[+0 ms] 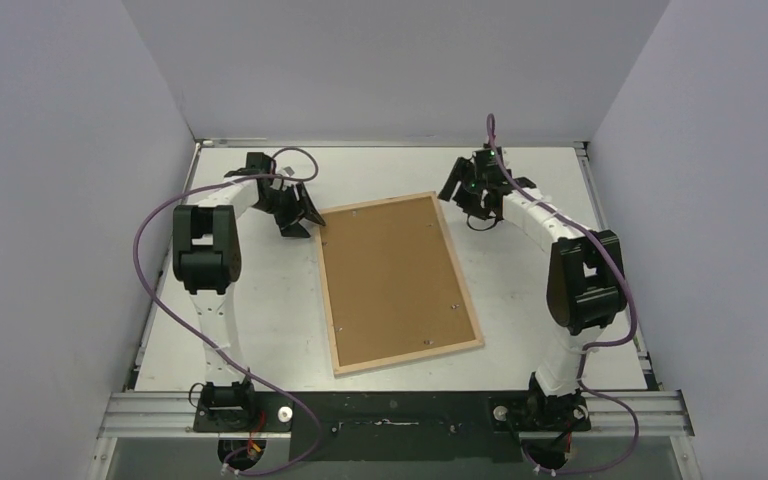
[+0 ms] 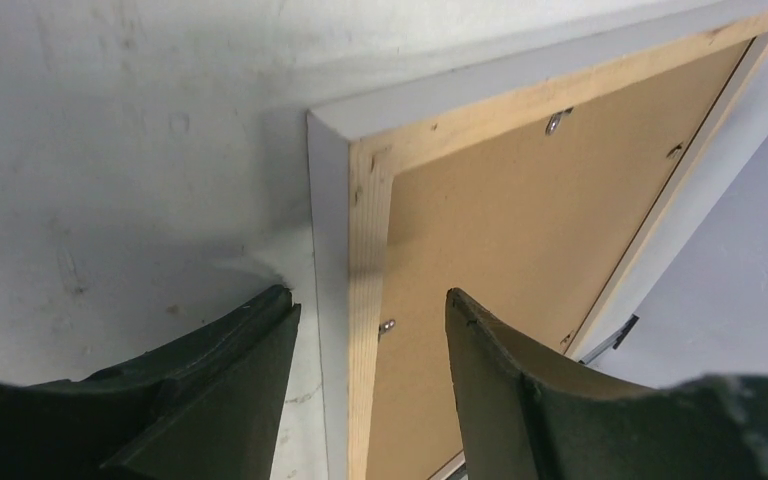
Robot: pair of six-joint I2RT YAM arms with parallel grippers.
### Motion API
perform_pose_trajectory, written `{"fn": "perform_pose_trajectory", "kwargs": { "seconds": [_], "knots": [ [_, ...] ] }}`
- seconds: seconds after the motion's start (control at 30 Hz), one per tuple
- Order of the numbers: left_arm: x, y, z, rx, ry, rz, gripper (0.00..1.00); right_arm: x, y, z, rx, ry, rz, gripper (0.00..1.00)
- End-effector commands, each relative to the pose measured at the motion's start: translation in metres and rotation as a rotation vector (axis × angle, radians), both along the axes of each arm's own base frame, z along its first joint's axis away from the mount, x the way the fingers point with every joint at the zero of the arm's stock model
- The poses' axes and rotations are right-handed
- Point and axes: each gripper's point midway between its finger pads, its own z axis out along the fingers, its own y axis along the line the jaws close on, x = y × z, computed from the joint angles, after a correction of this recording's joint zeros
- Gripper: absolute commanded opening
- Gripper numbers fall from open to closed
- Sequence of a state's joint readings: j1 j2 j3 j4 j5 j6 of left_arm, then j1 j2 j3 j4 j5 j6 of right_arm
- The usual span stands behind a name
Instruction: Put the photo into the frame
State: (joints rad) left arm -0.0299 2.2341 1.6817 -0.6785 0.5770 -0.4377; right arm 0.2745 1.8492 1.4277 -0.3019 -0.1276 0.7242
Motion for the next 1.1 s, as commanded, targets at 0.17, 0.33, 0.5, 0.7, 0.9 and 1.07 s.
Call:
{"fn": "perform_pose_trajectory", "kwargs": {
  "seconds": [0.17,0.33,0.5,0.7,0.9,1.07],
  "knots": [
    [-0.010,-0.003,0.010,-0.006,-0.045,0.027,0.47,-0.078,-0.003,-0.066,-0.047,0.258,0.148,0.71],
    [-0.007,-0.013,0.007,-0.078,-0.019,0.003,0.42,-0.091,0.019,-0.071,0.052,0.279,0.263,0.71],
    [0.008,-0.019,0.008,-0.114,-0.028,-0.009,0.40,-0.101,0.031,-0.081,0.113,0.329,0.319,0.71],
    [0.032,-0.029,0.019,-0.176,-0.079,0.019,0.36,-0.097,0.059,-0.067,0.230,0.265,0.372,0.71],
    [0.034,-0.017,0.014,-0.075,-0.077,0.050,0.42,-0.091,0.034,-0.074,0.070,0.283,0.267,0.70],
    [0.018,-0.002,0.013,0.061,-0.084,0.041,0.61,-0.064,-0.001,-0.064,-0.135,0.218,0.150,0.72]
  ]
}}
